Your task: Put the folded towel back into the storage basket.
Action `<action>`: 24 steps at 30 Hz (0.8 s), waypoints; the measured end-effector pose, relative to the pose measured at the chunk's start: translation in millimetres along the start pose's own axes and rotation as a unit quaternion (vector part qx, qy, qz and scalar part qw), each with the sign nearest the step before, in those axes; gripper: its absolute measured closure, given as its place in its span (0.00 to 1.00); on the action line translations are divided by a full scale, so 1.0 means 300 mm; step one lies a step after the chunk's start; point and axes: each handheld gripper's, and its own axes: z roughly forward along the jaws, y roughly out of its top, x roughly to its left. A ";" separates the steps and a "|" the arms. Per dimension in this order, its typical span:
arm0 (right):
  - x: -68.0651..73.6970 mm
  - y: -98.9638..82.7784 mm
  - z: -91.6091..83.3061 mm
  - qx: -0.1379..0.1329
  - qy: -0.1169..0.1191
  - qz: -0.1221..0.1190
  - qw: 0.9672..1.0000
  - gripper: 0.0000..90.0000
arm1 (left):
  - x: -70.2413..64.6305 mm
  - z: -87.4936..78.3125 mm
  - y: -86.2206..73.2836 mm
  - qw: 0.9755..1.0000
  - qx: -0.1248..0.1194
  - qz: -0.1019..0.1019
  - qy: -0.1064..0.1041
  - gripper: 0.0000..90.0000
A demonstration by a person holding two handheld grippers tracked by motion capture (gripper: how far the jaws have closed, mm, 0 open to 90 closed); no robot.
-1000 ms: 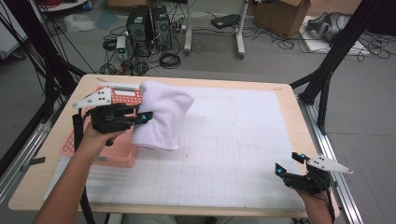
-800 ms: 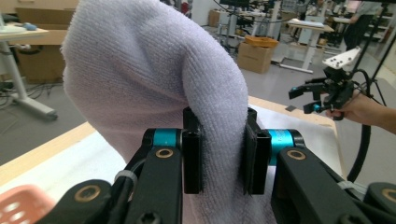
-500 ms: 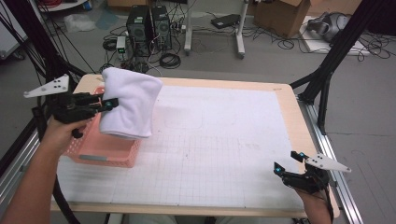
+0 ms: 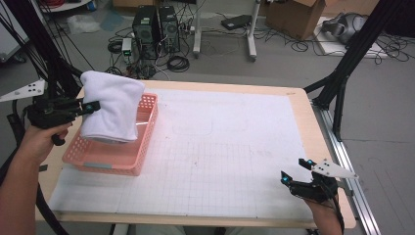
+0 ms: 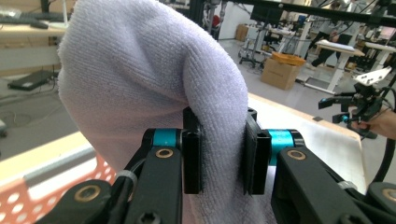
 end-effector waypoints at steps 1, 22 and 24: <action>0.000 0.000 0.002 0.000 0.000 -0.002 1.000 0.19 | 0.007 -0.002 -0.009 1.000 0.003 -0.003 0.001 0.82; 0.033 0.000 0.034 0.016 0.006 -0.014 1.000 0.19 | 0.077 0.105 -0.154 0.997 0.065 -0.052 -0.004 0.81; 0.033 0.000 0.032 0.016 0.007 -0.012 1.000 0.19 | 0.084 0.111 -0.167 0.996 0.073 -0.057 0.005 0.81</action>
